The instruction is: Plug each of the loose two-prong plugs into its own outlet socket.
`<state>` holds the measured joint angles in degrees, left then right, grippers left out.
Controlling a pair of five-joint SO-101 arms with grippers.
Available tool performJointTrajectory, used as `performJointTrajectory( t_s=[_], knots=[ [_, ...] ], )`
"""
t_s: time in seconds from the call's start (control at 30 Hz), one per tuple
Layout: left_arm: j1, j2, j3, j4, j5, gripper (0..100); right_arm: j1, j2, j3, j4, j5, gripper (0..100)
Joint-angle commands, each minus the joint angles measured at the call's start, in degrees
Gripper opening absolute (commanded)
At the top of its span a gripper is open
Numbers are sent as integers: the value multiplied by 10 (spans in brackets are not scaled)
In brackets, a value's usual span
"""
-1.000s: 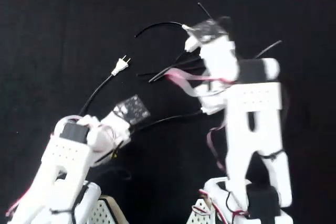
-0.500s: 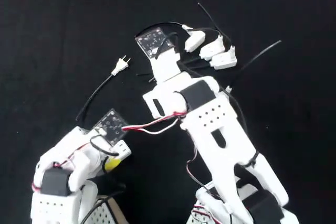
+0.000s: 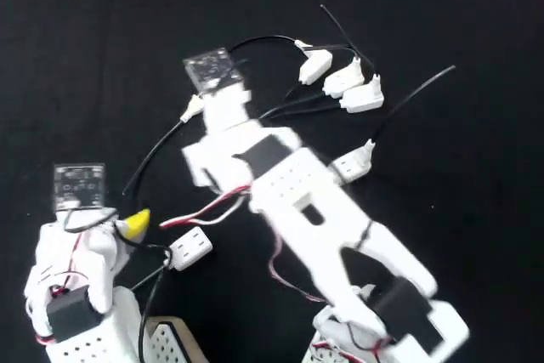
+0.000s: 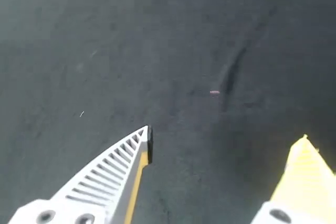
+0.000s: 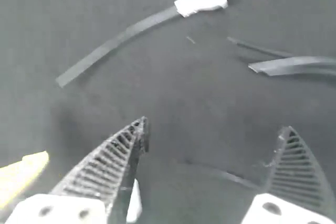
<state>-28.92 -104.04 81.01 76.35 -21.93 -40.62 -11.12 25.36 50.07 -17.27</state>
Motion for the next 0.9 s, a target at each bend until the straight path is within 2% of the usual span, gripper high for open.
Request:
performJointTrajectory(
  t_s=[0.0,0.1,0.2,0.37,0.63,0.87],
  knots=[
    [-63,-4,36,-40,18,396,-18,53,-3,-148,-64,364],
    [-98,-4,77,-77,0,396,-16,95,-9,-223,-117,364],
    [-130,-4,107,-98,-19,396,-16,138,-36,-242,-150,364],
    [-134,-4,136,-103,-47,396,-3,262,-147,-255,-178,364],
    [-133,-4,141,-103,-47,396,26,462,-372,-194,-177,364],
    [-133,-4,141,-101,-47,396,58,607,-589,-55,-174,359]
  ],
)
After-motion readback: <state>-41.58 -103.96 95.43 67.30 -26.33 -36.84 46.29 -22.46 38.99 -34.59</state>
